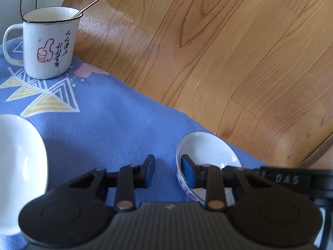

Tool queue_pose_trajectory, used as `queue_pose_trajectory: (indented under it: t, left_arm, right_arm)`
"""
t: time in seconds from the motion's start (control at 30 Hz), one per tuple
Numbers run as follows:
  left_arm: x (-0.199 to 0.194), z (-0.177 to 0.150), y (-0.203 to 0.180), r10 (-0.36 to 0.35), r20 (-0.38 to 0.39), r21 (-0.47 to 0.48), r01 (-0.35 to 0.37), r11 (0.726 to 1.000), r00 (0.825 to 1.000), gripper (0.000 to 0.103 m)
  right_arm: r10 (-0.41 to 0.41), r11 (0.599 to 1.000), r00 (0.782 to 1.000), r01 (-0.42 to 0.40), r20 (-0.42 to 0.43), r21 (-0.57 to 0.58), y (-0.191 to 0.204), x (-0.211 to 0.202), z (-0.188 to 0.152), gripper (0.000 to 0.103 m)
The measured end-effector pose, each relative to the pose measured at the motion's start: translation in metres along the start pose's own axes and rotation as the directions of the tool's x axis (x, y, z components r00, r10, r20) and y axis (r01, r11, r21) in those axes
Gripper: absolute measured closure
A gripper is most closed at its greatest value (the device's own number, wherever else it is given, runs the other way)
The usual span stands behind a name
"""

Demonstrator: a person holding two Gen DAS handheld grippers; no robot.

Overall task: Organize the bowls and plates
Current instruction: 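Grasp a white bowl rim with the left tool while the right tool grips another bowl, then carry both held bowls toward the stack at the window end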

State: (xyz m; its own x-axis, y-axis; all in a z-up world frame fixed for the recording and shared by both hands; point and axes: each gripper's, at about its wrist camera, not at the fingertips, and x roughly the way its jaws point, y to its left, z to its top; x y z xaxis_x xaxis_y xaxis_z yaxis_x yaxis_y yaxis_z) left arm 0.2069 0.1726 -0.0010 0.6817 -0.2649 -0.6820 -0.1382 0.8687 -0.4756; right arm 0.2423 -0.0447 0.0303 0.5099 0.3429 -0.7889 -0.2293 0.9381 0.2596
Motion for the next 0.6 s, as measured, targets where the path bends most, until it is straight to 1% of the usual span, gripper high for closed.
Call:
queue_pose_trajectory:
  t: [0.03,0.07,0.13,0.2,0.27,0.4,0.5,0.6]
  left_arm:
    - [0.000,0.000,0.001,-0.031,-0.012,-0.009,0.031,0.999,0.999,0.093]
    - [0.000,0.000,0.002,-0.054,-0.024,-0.022,0.054,0.998,0.998,0.095]
    - [-0.002,-0.002,-0.001,-0.041,-0.021,-0.016,0.041,0.999,0.999,0.095]
    - [-0.005,-0.004,-0.002,-0.049,-0.028,-0.020,0.048,0.999,0.998,0.095]
    - [-0.008,-0.006,-0.003,-0.064,-0.035,-0.023,0.064,0.998,0.997,0.095]
    - [-0.013,-0.017,-0.010,-0.097,-0.072,-0.004,0.097,0.995,0.993,0.095]
    - [-0.022,-0.029,-0.024,-0.124,-0.090,0.040,0.128,0.991,0.988,0.095]
    - [-0.032,-0.046,-0.049,-0.154,-0.104,0.124,0.167,0.978,0.982,0.095]
  right_arm:
    - [0.006,1.000,1.000,-0.006,-0.002,-0.011,0.001,0.002,-0.001,0.092]
    - [0.015,1.000,1.000,-0.015,0.002,-0.023,0.002,0.002,-0.002,0.094]
    - [0.015,0.998,1.000,-0.014,0.018,-0.057,0.008,-0.002,-0.006,0.094]
    - [0.000,0.995,1.000,0.003,0.029,-0.095,0.013,-0.007,-0.010,0.094]
    - [-0.007,0.995,1.000,0.010,0.028,-0.102,0.013,-0.011,-0.015,0.094]
    - [-0.015,0.996,1.000,0.016,0.019,-0.090,0.006,-0.022,-0.026,0.093]
    - [-0.023,0.997,1.000,0.024,0.017,-0.075,0.004,-0.036,-0.038,0.093]
    - [-0.034,0.998,0.999,0.036,0.023,-0.057,-0.009,-0.061,-0.057,0.092]
